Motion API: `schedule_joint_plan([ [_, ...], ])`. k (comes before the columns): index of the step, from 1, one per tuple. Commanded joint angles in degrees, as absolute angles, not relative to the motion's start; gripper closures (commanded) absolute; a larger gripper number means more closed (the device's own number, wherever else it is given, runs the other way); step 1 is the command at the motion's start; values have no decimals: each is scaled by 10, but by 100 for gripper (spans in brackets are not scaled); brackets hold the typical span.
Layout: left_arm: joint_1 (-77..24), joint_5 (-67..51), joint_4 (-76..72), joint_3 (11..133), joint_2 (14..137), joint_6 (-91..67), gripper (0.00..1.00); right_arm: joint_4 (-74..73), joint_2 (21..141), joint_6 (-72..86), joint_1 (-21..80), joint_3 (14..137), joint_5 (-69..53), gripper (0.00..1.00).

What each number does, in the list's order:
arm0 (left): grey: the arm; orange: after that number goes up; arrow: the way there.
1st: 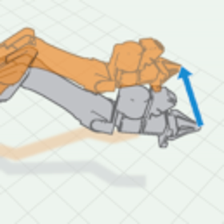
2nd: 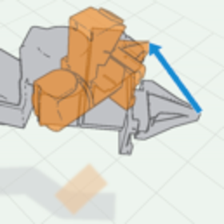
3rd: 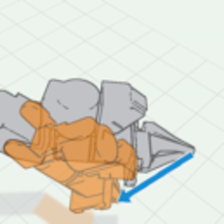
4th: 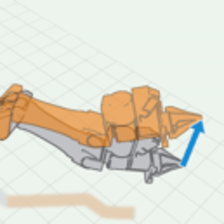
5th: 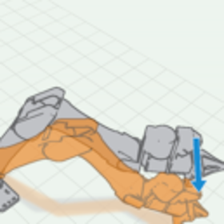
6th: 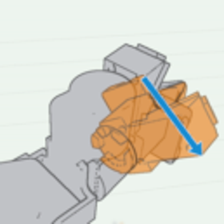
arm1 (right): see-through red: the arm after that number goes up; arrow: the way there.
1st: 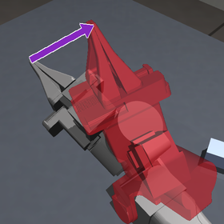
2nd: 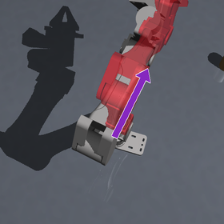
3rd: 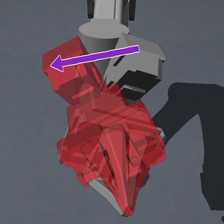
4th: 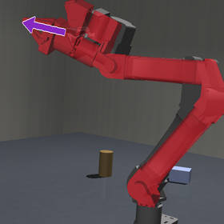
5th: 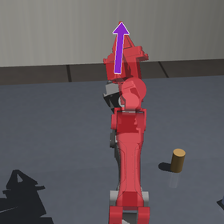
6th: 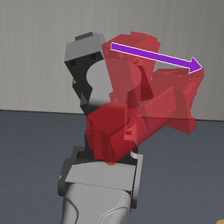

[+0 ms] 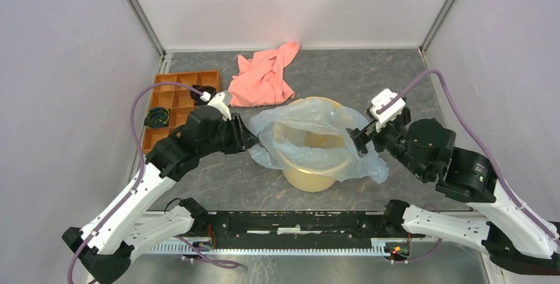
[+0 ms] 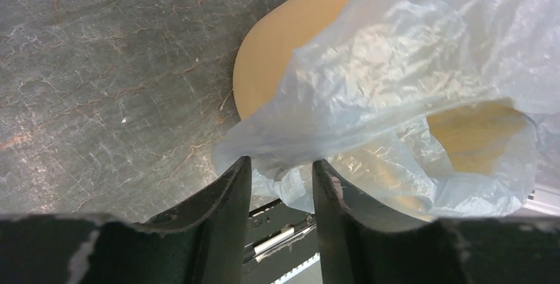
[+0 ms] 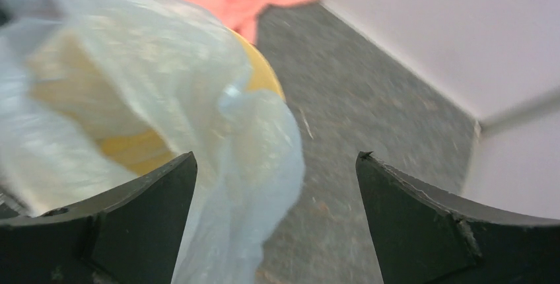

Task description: Put the trash bags into the trash bin

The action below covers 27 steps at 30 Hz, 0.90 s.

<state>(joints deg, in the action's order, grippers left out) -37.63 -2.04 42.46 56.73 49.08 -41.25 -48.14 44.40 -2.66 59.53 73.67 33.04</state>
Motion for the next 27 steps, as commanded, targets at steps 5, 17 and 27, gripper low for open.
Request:
schedule_joint_plan([
  [5,-377,-8,449,643,491,-355,37,-411,456,-245,596,722,70,2],
  [17,-377,-47,391,683,536,-204,7,-378,409,-415,597,621,28,7],
  [27,-377,-96,359,696,610,-179,9,-372,452,-370,596,617,200,25],
])
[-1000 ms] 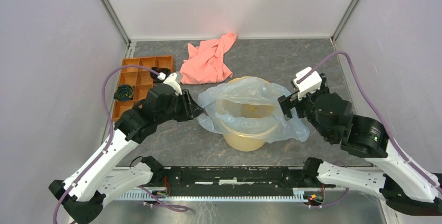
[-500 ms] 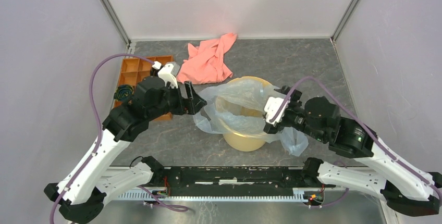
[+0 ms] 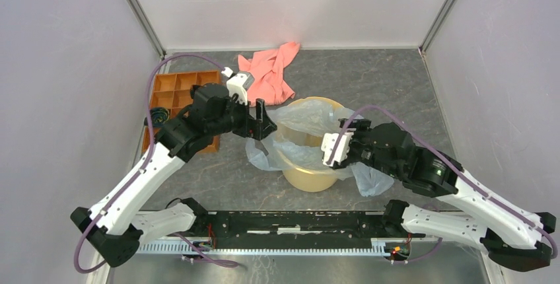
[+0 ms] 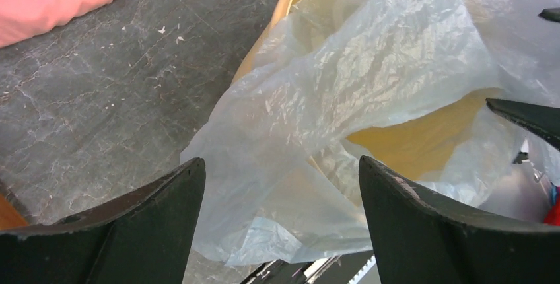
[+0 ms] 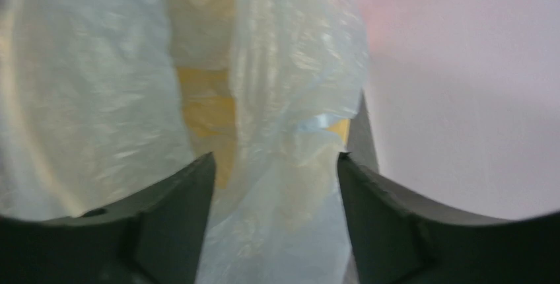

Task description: Put the trash bags into the trash bin

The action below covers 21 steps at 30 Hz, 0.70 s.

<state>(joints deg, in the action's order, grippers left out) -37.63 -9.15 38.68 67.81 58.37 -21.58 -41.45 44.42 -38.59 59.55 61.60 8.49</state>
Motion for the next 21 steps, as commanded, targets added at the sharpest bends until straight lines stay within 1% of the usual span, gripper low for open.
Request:
schedule_joint_plan([
  [1,-377,-90,364,704,620,-182,10,-351,452,-359,597,612,236,31],
  [3,-377,-72,369,718,637,-189,13,-316,460,-341,596,609,290,35],
  [7,-377,-32,374,738,660,-206,23,-256,475,-324,597,611,333,48],
  [8,-377,-34,373,742,664,-208,23,-246,476,-320,597,612,344,53],
  [9,-377,-40,371,744,668,-208,21,-235,477,-320,596,610,355,57],
  [10,-377,-45,368,745,670,-208,19,-224,474,-321,595,605,358,59],
  [12,-377,-52,363,745,672,-206,16,-199,467,-327,595,594,359,61],
  [13,-377,-56,362,745,673,-203,15,-195,465,-330,595,591,355,64],
  [15,-377,-65,362,745,676,-199,15,-180,464,-333,595,583,365,78],
  [16,-377,-68,362,746,678,-198,16,-173,463,-332,593,580,367,84],
  [17,-377,-69,362,746,679,-197,20,-172,464,-332,591,578,363,88],
  [21,-377,-47,367,757,688,-201,40,-158,466,-324,581,570,352,92],
])
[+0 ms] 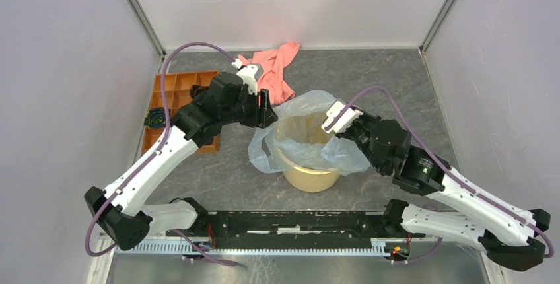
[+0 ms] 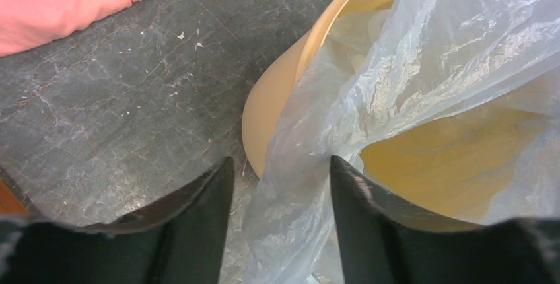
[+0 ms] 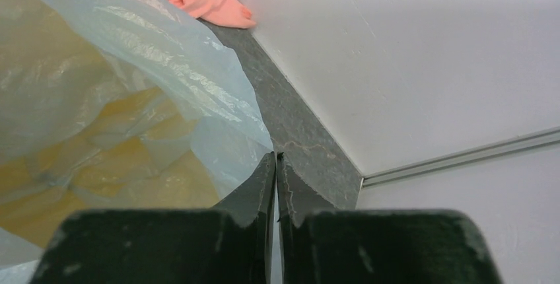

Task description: Put the trash bags into the trash bin

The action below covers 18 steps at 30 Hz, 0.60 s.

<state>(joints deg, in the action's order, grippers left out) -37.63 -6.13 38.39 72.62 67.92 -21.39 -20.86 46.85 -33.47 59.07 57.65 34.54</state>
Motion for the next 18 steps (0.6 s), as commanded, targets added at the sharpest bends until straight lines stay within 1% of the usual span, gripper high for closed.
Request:
schedule_joint_plan([
  [1,-377,-41,369,760,689,-205,45,-155,466,-324,573,567,343,93],
  [2,-377,-37,370,763,689,-210,48,-153,467,-321,567,565,331,95],
  [4,-377,-34,367,764,690,-215,51,-149,472,-308,544,565,301,100],
  [7,-377,-9,363,764,694,-223,59,-137,485,-298,503,559,235,100],
  [12,-376,-1,364,771,715,-243,71,-146,528,-257,384,570,21,100],
  [14,-375,18,368,775,726,-250,78,-148,541,-224,348,581,-50,100],
  [18,-374,15,372,786,749,-263,83,-154,574,-132,258,615,-196,100],
])
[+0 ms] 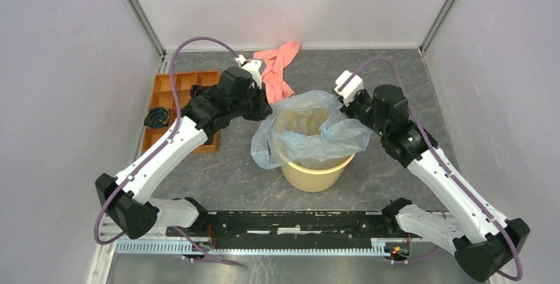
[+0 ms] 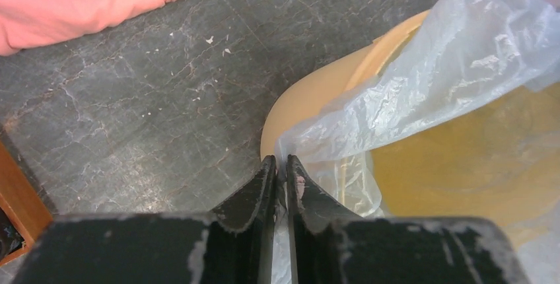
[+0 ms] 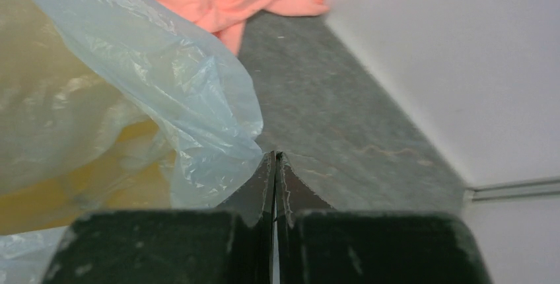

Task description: Put the trash bags into the trash bin

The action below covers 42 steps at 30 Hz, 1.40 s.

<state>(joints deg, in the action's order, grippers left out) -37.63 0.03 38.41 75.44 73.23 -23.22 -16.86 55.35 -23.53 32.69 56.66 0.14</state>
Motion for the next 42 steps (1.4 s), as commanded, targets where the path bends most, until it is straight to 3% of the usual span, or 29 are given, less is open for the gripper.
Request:
schedule_joint_plan([
  [1,-373,11,369,786,754,-266,84,-149,584,-105,230,617,-230,100],
  [8,-362,-23,339,790,783,-287,88,-101,640,33,113,589,-347,100],
  [14,-335,-40,327,766,795,-300,94,-92,665,57,77,564,-363,99],
  [20,-308,-109,268,667,782,-331,97,-21,676,125,51,481,-414,89],
  [23,-308,-134,239,615,768,-349,97,-42,678,113,50,463,-417,80],
  [27,-308,-187,187,548,746,-385,97,-95,653,117,48,463,-361,58],
  [35,-308,-234,144,478,691,-432,96,-343,578,40,48,613,-88,23],
  [39,-308,-236,153,473,671,-429,93,-392,530,23,49,669,20,15],
  [42,-308,-229,167,478,671,-416,92,-415,521,10,52,734,16,14],
])
